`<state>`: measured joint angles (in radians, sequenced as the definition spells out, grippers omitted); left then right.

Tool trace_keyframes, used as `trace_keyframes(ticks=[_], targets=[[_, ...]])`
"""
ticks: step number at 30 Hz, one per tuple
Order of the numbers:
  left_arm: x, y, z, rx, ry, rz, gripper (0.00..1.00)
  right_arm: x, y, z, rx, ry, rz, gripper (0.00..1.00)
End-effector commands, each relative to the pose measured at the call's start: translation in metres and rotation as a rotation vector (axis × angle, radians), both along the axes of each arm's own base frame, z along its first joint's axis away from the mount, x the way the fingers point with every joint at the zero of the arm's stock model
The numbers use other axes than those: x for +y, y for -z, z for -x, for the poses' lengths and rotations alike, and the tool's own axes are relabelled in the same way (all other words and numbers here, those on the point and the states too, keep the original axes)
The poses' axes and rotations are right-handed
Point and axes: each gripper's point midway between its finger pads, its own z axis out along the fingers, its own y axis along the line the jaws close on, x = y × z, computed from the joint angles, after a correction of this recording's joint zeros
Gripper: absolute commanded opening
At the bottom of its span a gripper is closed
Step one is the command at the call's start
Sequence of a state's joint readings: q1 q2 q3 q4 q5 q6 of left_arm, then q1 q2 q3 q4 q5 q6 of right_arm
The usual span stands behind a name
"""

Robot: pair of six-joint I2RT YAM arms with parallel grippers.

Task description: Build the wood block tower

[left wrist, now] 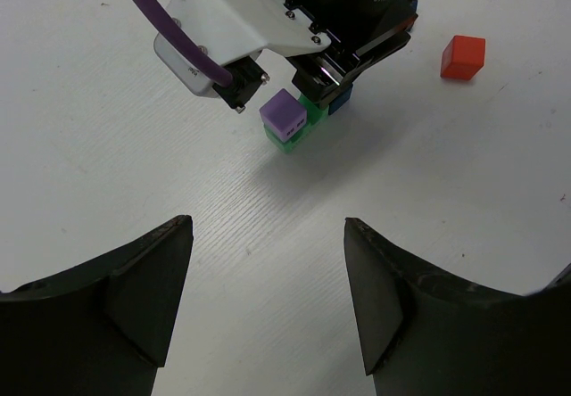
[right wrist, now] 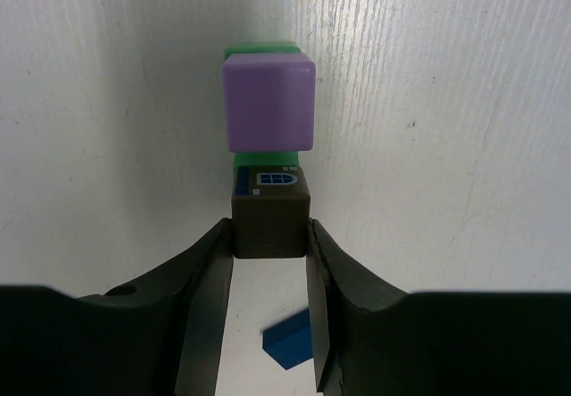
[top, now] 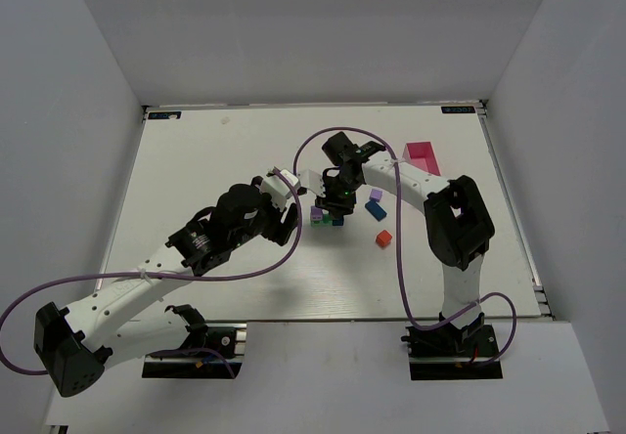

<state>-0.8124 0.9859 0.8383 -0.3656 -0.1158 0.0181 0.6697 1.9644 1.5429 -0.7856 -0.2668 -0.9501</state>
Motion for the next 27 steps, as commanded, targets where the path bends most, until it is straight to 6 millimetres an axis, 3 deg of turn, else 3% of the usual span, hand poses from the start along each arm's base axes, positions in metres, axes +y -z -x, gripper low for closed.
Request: trace_keyframes(ticks=[1,18,27], targets=[[0.0042,-0.0046,0.0007,-0.018,-0.007,0.011,0.79,0.0085,-0.0060,-0.0037,-0.010,-0.005,-0.019,0.06],[0.0048,-0.0019,-0.0009,-0.015,-0.016,0.002,0.79,0.0053,-0.0080,0.0011,-0.008,-0.014,-0.024,0.43],[0.0041,0.0009,-0.0015,-0.008,-0.015,-0.005,0.79,0.0023,-0.0068,0.0037,-0.009,-0.018,-0.022,0.51]])
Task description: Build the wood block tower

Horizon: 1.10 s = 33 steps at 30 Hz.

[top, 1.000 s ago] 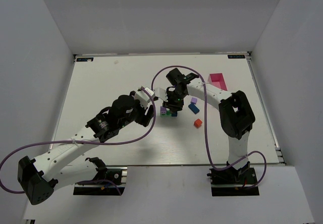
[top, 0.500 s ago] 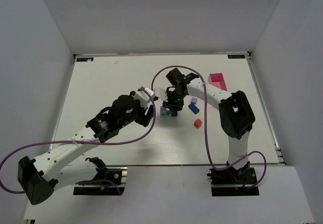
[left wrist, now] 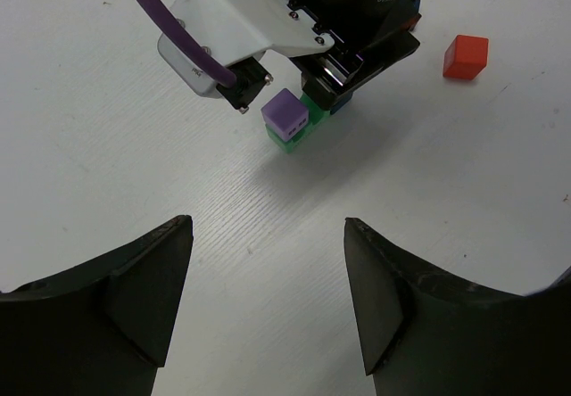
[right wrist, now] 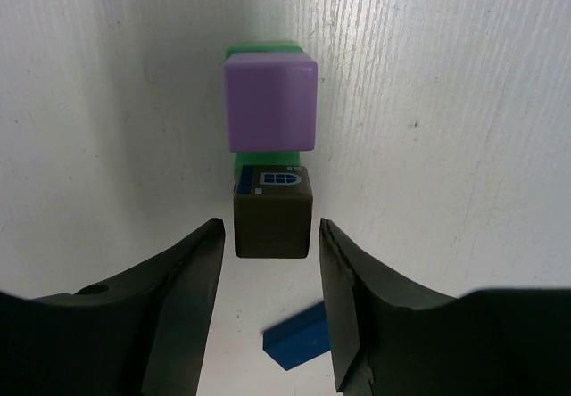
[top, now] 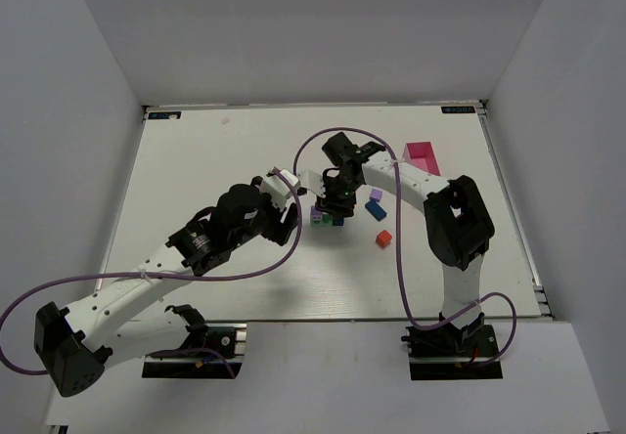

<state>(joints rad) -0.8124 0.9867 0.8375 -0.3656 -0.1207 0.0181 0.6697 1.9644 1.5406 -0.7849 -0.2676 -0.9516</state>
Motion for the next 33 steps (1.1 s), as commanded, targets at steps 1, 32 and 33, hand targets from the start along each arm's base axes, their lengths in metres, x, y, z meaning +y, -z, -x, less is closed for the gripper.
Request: trace_keyframes(ticks=[1,32,33], targets=[[0.003,0.000,-0.001,-0.008,-0.011,-0.002,0.79,0.003,-0.009,0.003,-0.011,-0.015,-0.025,0.53],[0.007,-0.004,-0.002,-0.032,-0.024,0.000,0.79,-0.051,-0.061,0.010,-0.190,0.121,-0.095,0.90],[0.007,-0.004,-0.002,-0.032,-0.024,0.000,0.79,-0.057,-0.061,0.015,-0.197,0.128,-0.095,0.90]])
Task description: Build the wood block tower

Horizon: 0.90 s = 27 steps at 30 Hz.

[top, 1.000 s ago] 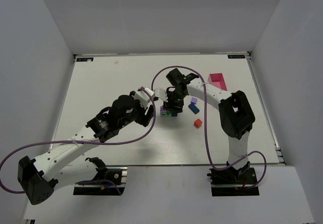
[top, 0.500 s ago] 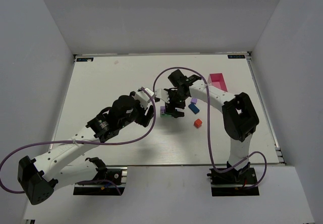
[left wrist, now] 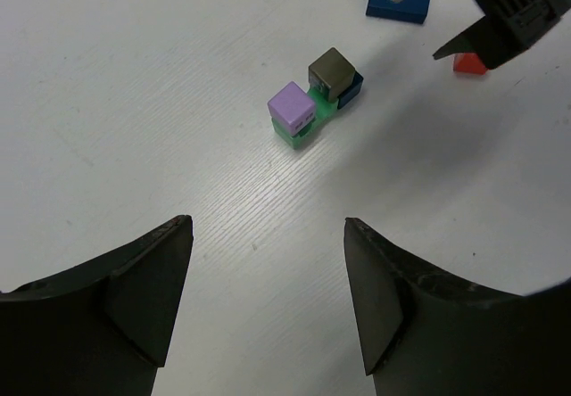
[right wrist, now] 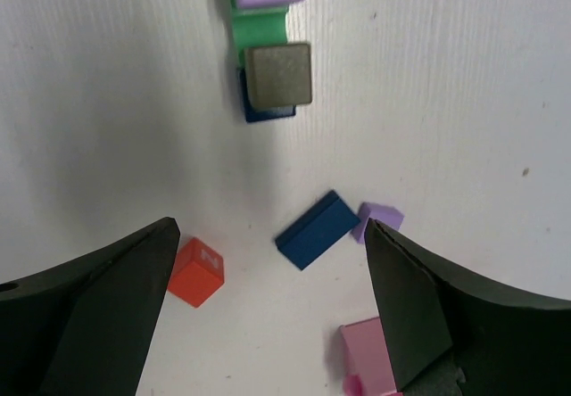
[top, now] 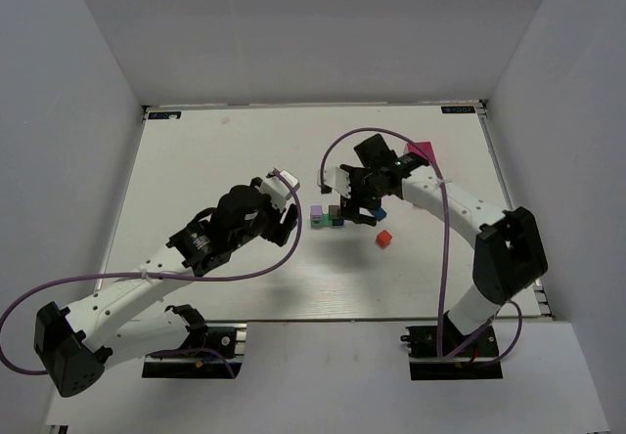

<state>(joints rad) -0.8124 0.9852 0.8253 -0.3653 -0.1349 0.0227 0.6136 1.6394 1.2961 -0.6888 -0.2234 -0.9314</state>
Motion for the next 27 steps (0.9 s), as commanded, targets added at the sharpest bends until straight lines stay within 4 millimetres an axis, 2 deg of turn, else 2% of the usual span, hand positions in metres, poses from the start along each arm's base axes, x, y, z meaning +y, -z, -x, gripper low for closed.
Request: trace_keyframes(ticks=[1,2,3,5,6,8,9,10,11,12,13,16,17,19,20,21,27], targets=[[0.004,-0.008,-0.002,-0.032,-0.013,0.015,0.79,-0.013,-0.011,0.005,-0.044,0.041,-0.030,0.90],[0.004,-0.007,-0.002,-0.035,-0.013,0.017,0.79,-0.018,-0.014,0.004,-0.078,0.061,-0.052,0.90],[0.004,-0.007,-0.002,-0.035,-0.013,0.017,0.79,-0.024,-0.014,0.011,-0.090,0.069,-0.057,0.90],[0.001,-0.004,-0.001,-0.027,0.008,0.010,0.73,-0.035,-0.010,0.015,-0.119,0.092,-0.083,0.90],[-0.001,-0.003,-0.002,-0.027,0.008,0.010,0.70,-0.039,-0.018,0.018,-0.146,0.096,-0.106,0.90],[-0.004,0.001,-0.001,-0.014,0.025,0.008,0.57,-0.047,-0.016,0.030,-0.178,0.058,-0.128,0.90],[-0.007,0.001,-0.001,-0.007,0.035,0.008,0.42,-0.047,-0.017,0.034,-0.203,-0.007,-0.133,0.90],[-0.009,0.006,-0.002,0.010,0.030,0.005,0.34,-0.053,-0.009,0.050,-0.184,-0.044,-0.147,0.88],[-0.010,0.006,-0.001,0.014,0.040,0.008,0.28,-0.049,-0.011,0.051,-0.197,-0.089,-0.154,0.86],[-0.011,0.006,-0.001,0.020,0.040,0.002,0.24,-0.054,-0.007,0.056,-0.229,-0.146,-0.146,0.84],[-0.011,0.006,-0.001,0.020,0.040,0.002,0.22,-0.054,0.001,0.066,-0.229,-0.221,-0.154,0.80],[-0.008,0.008,-0.002,0.023,0.030,-0.008,0.26,-0.056,0.007,0.072,-0.240,-0.298,-0.147,0.42],[-0.008,0.008,-0.002,0.023,0.030,-0.008,0.30,-0.057,0.015,0.069,-0.228,-0.332,-0.124,0.39],[-0.005,0.006,0.000,0.012,0.022,-0.004,0.39,-0.060,0.015,0.071,-0.184,-0.350,-0.108,0.41],[-0.005,0.006,0.000,0.012,0.022,-0.004,0.43,-0.059,0.024,0.070,-0.166,-0.388,-0.089,0.43],[-0.005,0.006,0.000,0.012,0.022,-0.004,0.46,-0.061,0.023,0.069,-0.161,-0.399,-0.077,0.49],[-0.004,0.010,0.003,0.028,0.030,-0.014,0.49,-0.067,0.036,0.060,-0.153,-0.471,-0.016,0.60]])
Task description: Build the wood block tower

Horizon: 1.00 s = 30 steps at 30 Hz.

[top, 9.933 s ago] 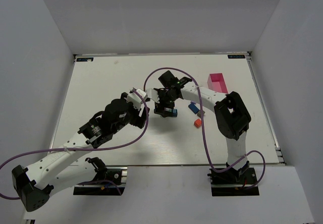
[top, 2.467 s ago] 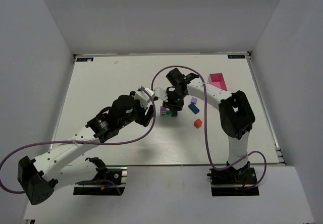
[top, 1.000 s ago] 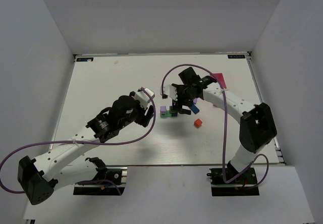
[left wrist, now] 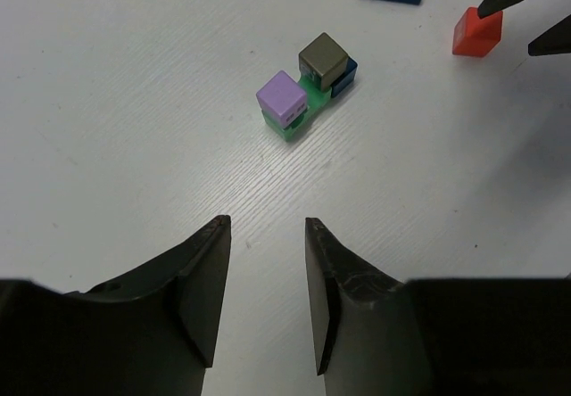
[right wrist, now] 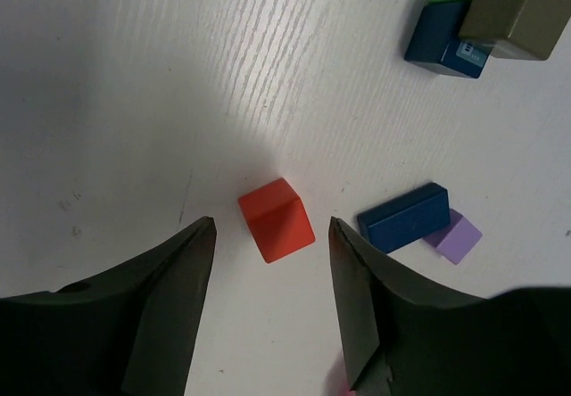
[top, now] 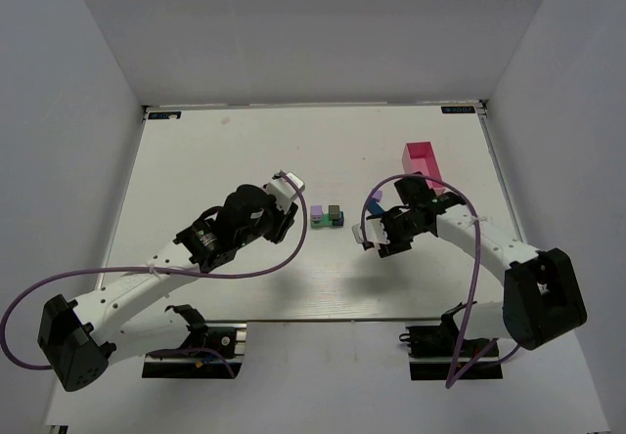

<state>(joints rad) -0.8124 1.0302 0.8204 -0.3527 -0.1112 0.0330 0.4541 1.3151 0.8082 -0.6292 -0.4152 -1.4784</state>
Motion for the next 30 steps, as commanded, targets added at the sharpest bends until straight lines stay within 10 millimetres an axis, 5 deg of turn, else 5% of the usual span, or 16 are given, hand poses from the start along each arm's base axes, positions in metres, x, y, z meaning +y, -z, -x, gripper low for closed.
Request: trace_keyframes(ticks=[1,18,30], targets=[[0.001,-0.004,0.005,0.004,0.013,0.016,0.50,0.002,-0.010,-0.008,-0.044,-0.090,0.005,0.60],[-0.002,-0.007,0.009,0.009,0.042,0.034,0.50,-0.007,0.015,-0.029,-0.023,-0.178,0.105,0.65],[-0.003,-0.014,0.009,-0.004,0.042,0.047,0.50,-0.012,0.033,-0.032,0.044,-0.172,0.157,0.56]])
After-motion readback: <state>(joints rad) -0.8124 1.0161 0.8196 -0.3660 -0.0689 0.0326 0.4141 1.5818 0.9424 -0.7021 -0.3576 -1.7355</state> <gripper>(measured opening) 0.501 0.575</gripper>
